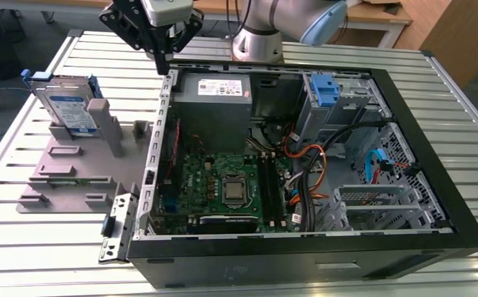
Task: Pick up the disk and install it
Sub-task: 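Reach for the disk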
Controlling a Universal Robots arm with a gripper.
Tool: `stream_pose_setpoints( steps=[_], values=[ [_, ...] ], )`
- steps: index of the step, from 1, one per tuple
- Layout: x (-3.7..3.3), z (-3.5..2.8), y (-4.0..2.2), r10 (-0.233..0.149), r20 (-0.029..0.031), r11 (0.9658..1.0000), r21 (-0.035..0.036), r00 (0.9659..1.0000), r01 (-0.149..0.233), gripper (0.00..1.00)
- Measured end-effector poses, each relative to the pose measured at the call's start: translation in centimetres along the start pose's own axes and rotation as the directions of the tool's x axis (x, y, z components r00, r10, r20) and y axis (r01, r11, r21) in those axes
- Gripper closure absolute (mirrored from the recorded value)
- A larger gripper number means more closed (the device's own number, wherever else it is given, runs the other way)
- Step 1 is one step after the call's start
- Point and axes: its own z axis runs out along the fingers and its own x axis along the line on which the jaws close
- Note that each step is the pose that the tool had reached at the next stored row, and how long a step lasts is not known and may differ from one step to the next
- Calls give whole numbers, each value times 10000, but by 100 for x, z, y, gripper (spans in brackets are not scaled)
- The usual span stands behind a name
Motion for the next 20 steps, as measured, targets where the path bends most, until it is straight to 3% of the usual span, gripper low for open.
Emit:
stream_pose_setpoints(
  steps=[8,17,20],
  values=[
    [114,1,-9,0,1,10000,0,10000,0,89],
    [131,0,-10,0,0,10000,0,10000,0,89],
    [167,1,-13,0,0,10000,0,10000,0,89]
  ],
)
